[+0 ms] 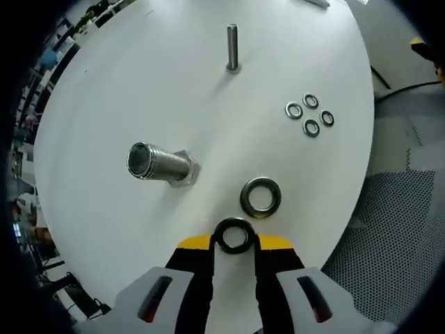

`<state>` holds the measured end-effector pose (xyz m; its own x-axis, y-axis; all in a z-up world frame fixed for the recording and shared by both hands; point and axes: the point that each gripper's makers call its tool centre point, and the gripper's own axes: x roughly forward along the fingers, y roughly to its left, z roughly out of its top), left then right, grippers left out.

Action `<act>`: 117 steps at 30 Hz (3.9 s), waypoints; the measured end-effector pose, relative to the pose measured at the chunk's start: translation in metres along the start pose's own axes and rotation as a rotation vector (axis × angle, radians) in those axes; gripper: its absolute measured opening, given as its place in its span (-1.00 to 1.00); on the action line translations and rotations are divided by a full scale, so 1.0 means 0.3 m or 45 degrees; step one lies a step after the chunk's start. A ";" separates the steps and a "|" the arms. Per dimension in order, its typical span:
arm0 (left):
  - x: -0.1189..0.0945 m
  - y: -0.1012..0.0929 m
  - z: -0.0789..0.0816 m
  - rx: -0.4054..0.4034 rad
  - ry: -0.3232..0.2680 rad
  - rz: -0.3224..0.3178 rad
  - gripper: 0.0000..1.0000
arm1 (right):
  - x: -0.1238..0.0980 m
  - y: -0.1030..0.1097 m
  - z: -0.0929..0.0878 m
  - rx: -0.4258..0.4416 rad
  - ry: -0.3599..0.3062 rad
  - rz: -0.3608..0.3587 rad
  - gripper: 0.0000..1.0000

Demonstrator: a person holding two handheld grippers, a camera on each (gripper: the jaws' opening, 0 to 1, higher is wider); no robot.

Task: Place the washer onto the threaded stud by aligning its center hole with the stud, sliding it down to the base, and recovering from edge contact or off-axis alignment until the washer reaches the visible bottom stop.

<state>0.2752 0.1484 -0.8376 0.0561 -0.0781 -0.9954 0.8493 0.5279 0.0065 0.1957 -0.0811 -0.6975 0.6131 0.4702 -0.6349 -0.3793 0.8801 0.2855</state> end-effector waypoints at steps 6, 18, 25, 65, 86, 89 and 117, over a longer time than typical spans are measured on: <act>-0.002 0.002 -0.001 0.000 -0.029 -0.002 -0.62 | -0.001 -0.003 -0.003 0.001 0.003 -0.003 -0.39; -0.001 0.010 -0.023 0.009 -0.011 -0.008 -0.62 | -0.001 -0.002 -0.007 -0.007 0.014 0.001 -0.40; -0.018 0.022 -0.020 -0.014 -0.039 -0.010 -0.62 | -0.002 -0.002 -0.004 0.000 0.006 0.001 -0.40; -0.206 0.102 0.115 0.045 -0.194 0.023 -0.62 | -0.005 0.003 0.003 0.018 -0.007 0.007 -0.40; -0.217 0.142 0.210 0.166 -0.177 0.065 -0.62 | -0.005 0.002 0.009 0.029 -0.019 0.001 -0.40; -0.212 0.146 0.212 0.170 -0.167 0.067 -0.62 | -0.005 0.002 0.010 0.028 -0.019 -0.001 -0.40; -0.062 0.149 0.209 0.251 -0.071 0.043 -0.62 | -0.003 -0.008 0.001 0.029 0.001 -0.013 -0.40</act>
<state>0.3450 0.1203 -0.8126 0.1105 -0.1130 -0.9874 0.9324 0.3559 0.0636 0.1962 -0.0836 -0.6975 0.6164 0.4611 -0.6383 -0.3573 0.8861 0.2952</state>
